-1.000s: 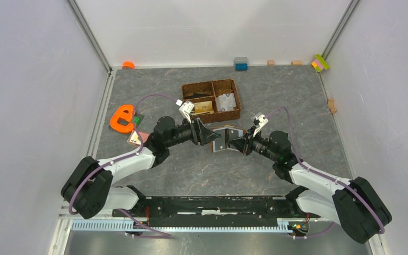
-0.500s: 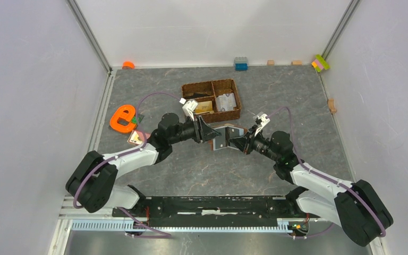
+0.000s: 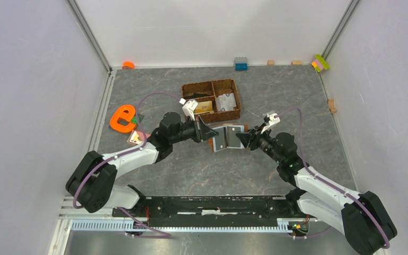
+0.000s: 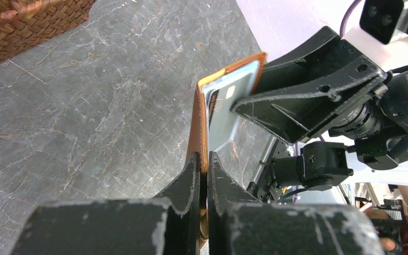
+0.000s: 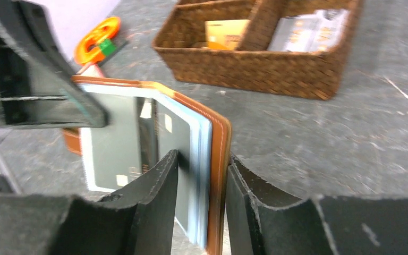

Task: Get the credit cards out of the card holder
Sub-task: Remove the credit card from the card holder.

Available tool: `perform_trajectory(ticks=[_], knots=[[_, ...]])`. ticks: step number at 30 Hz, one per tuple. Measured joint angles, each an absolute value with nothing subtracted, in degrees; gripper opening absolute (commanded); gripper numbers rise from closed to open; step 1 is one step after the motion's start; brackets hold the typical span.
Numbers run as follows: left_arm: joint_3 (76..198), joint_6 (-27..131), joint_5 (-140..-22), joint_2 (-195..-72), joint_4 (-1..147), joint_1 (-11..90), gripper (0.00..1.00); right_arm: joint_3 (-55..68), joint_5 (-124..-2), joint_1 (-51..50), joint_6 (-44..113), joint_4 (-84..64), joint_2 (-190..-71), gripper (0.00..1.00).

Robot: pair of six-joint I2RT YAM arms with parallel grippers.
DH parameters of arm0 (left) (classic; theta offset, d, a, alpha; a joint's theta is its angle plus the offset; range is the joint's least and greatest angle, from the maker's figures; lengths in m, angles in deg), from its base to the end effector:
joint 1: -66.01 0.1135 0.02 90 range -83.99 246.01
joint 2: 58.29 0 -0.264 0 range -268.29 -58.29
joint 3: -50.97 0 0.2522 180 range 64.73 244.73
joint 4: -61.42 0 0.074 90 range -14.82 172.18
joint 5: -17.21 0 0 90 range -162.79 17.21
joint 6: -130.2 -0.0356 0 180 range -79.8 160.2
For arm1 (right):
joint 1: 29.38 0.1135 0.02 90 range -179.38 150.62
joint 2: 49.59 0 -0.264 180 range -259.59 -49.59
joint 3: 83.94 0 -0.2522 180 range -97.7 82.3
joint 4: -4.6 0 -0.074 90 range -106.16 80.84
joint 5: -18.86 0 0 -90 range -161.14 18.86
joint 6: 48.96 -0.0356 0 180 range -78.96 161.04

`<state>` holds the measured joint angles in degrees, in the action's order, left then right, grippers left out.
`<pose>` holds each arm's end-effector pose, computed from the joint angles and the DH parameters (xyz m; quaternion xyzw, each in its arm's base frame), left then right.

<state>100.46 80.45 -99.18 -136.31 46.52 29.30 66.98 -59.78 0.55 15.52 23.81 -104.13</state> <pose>0.2228 -0.1858 0.2263 0.1174 0.7693 -0.5150 0.3595 0.1723 0.1073 0.2083 -0.0945 0.7379 0.3743 0.5537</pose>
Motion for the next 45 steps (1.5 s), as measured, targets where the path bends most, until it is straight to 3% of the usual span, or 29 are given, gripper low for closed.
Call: perform_trajectory(ticks=[12,22,34,45], knots=[[100.5,80.3,-94.2,-135.2,51.3,29.3,0.02,67.6,-65.2,-2.5,15.6,18.5,-101.2,0.56],[101.2,80.2,-92.3,-135.7,56.2,29.7,0.02,72.1,-55.2,-2.5,15.8,30.4,-95.6,0.48],[100.8,80.5,-96.9,-135.7,49.0,29.7,0.02,70.0,-36.7,-2.5,6.1,45.4,-116.8,0.46],[99.9,82.6,-101.9,-135.7,41.9,30.0,0.02,68.5,-32.7,-2.7,1.7,48.0,-120.2,0.53]])
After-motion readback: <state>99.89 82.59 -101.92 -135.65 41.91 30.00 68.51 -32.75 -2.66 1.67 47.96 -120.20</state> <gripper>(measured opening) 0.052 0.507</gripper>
